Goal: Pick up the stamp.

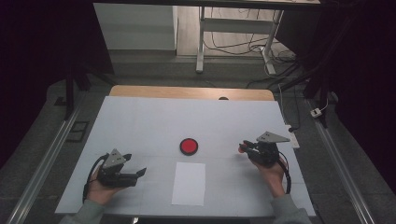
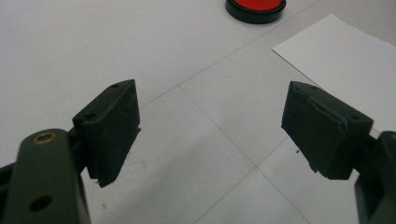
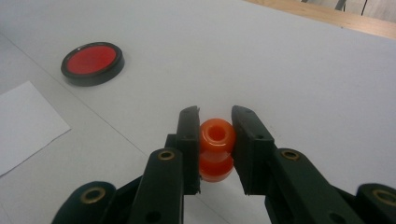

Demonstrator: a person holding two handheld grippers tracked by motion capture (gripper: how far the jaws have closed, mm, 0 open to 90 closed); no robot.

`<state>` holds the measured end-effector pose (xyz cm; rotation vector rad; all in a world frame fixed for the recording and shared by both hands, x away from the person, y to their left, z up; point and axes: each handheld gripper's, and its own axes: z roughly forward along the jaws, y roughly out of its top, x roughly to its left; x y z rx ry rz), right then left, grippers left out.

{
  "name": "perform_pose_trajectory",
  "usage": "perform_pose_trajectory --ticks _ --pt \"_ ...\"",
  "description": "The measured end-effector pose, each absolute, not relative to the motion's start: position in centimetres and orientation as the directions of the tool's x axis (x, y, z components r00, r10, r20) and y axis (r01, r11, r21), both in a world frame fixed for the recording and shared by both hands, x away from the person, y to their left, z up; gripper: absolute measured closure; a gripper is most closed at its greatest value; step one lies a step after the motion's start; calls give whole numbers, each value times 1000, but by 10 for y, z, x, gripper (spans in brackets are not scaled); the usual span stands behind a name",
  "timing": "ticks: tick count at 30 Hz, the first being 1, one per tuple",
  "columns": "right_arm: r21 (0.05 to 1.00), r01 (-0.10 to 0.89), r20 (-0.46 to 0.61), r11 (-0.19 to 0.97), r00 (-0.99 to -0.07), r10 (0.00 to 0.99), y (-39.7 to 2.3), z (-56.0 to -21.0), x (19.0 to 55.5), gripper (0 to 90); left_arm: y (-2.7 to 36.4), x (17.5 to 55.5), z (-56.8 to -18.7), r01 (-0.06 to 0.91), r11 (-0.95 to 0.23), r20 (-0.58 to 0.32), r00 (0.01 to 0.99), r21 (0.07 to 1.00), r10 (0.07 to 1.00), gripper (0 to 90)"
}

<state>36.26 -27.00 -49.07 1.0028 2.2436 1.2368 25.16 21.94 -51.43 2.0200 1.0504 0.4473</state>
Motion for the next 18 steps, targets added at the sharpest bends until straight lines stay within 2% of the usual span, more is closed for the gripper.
perform_pose_trajectory --ticks 18 --pt "865 368 19 342 -705 709 -261 -482 357 730 220 253 -516 525 -339 -50 593 781 804 200"
